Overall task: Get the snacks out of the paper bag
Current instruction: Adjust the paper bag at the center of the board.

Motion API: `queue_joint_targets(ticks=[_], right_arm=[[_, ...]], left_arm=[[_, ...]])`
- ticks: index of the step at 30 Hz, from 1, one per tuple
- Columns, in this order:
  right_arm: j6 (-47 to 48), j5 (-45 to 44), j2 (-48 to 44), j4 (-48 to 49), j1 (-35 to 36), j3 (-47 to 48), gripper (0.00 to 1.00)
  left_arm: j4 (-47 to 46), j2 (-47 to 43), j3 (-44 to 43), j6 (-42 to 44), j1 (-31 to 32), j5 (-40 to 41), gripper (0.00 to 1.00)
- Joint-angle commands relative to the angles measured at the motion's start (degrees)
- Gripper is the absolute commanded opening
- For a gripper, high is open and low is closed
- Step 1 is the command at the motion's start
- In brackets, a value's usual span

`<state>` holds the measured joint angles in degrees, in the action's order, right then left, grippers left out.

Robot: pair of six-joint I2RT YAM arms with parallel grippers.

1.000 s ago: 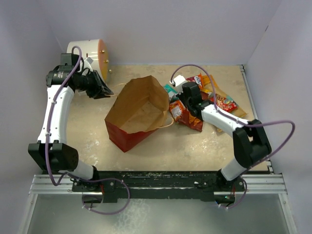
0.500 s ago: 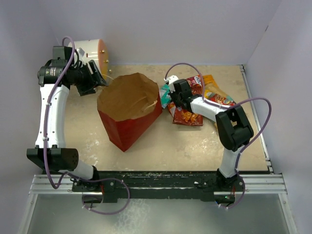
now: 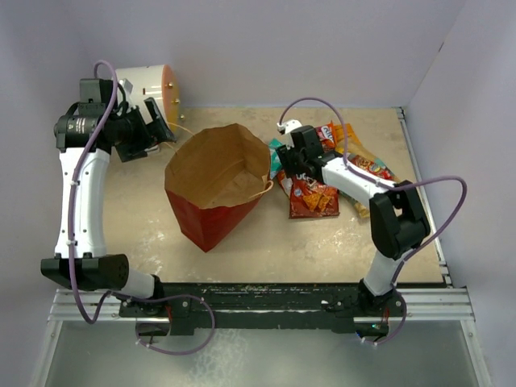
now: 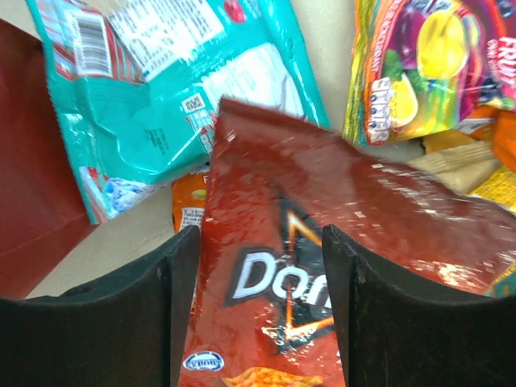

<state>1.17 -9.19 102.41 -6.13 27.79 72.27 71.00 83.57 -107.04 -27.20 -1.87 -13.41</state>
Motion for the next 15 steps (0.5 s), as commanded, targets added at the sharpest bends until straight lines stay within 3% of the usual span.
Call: queue_joint_targets(ticks=[1,3,7,15], right_arm=[[-4.9,-0.5,-6.0,-5.6,-0.2,5.0,0.67],[-6.8,-1.2,-7.8,-8.4,-0.2,6.0,0.72],[-9.7,-1.4,-11.1,-15.6,-0.2,8.5,0.99],[-13.5,-3.4,-20.5,-21.8,-1.0,3.5,1.00]], left_arm=[[-0.5,-3.3,-2.6,2.1,-0.2,2.4,0.99],[-0.7,-4.0,-3.2,3.4,-0.2,2.4,0.99],[-0.9,-5.0,-5.0,6.0,0.0,2.4,0.99],[-2.7,-6.7,-6.9,11.1,6.9,3.8,0.99]])
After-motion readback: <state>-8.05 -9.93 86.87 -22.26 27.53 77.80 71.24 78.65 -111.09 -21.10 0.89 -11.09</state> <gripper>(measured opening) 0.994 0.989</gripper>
